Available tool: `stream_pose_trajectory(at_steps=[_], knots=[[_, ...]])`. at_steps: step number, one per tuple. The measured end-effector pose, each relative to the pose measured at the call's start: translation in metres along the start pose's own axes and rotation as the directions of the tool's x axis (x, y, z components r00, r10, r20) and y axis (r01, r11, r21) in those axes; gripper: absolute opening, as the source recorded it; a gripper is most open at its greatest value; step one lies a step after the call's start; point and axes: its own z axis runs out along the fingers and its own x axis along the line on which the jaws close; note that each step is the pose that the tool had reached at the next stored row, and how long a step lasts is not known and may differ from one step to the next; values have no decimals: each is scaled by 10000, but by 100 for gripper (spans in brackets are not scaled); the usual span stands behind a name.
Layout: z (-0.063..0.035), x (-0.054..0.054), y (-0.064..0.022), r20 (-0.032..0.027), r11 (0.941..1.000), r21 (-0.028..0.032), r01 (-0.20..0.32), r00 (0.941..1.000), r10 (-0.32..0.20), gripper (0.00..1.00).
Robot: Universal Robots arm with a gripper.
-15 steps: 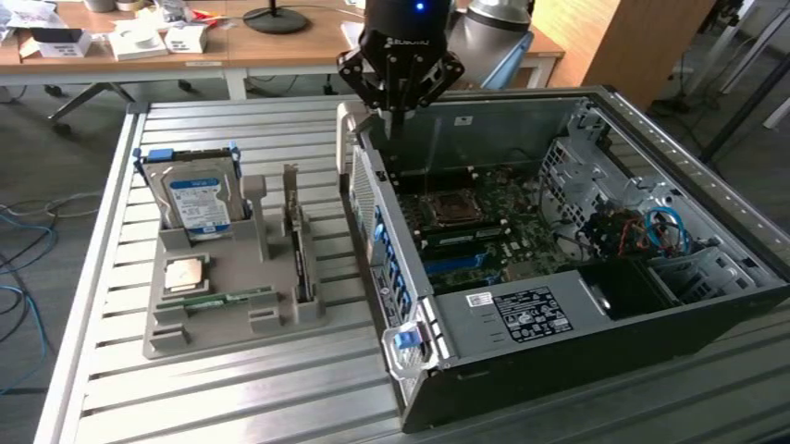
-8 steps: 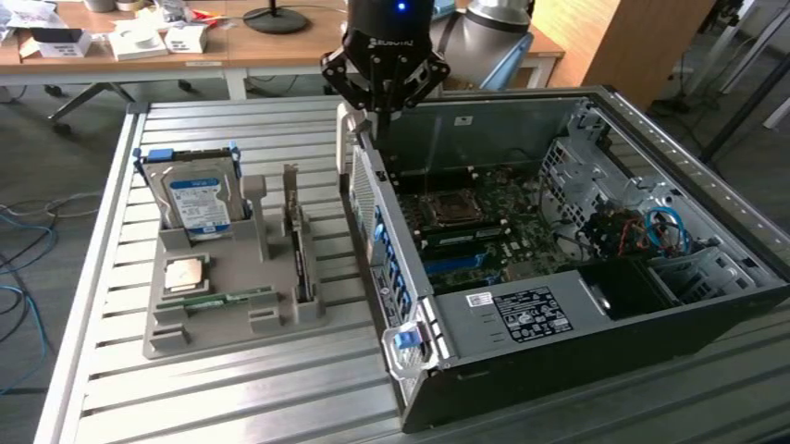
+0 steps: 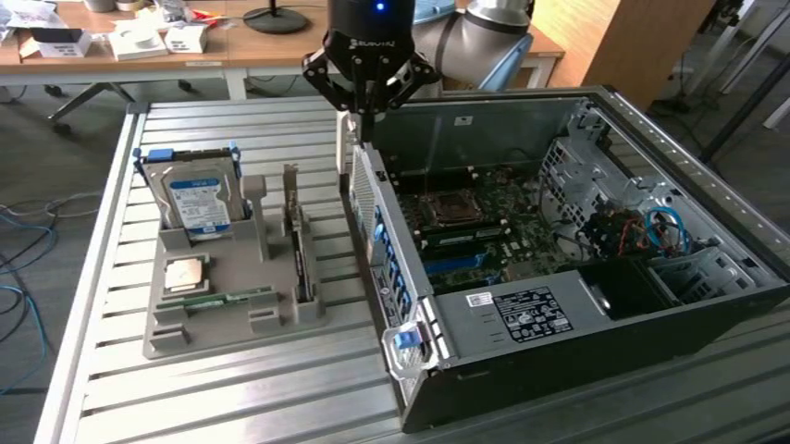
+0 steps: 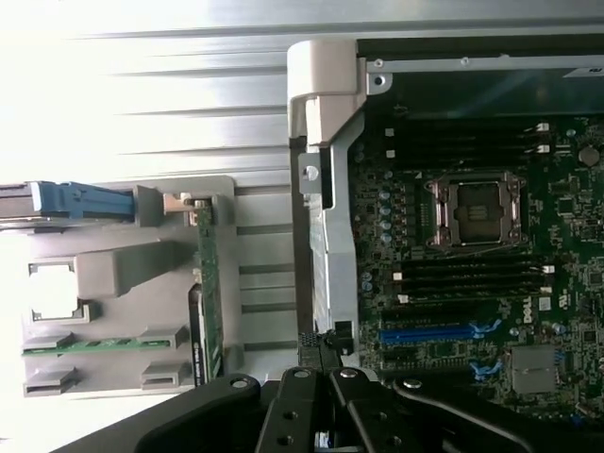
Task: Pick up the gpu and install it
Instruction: 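Reach for the gpu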
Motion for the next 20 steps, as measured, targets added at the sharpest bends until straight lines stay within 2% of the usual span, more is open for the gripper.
stream_pose_trajectory(at_steps=[20], knots=[[0,468,-32,0,10000,0,-1,10000,1,11]])
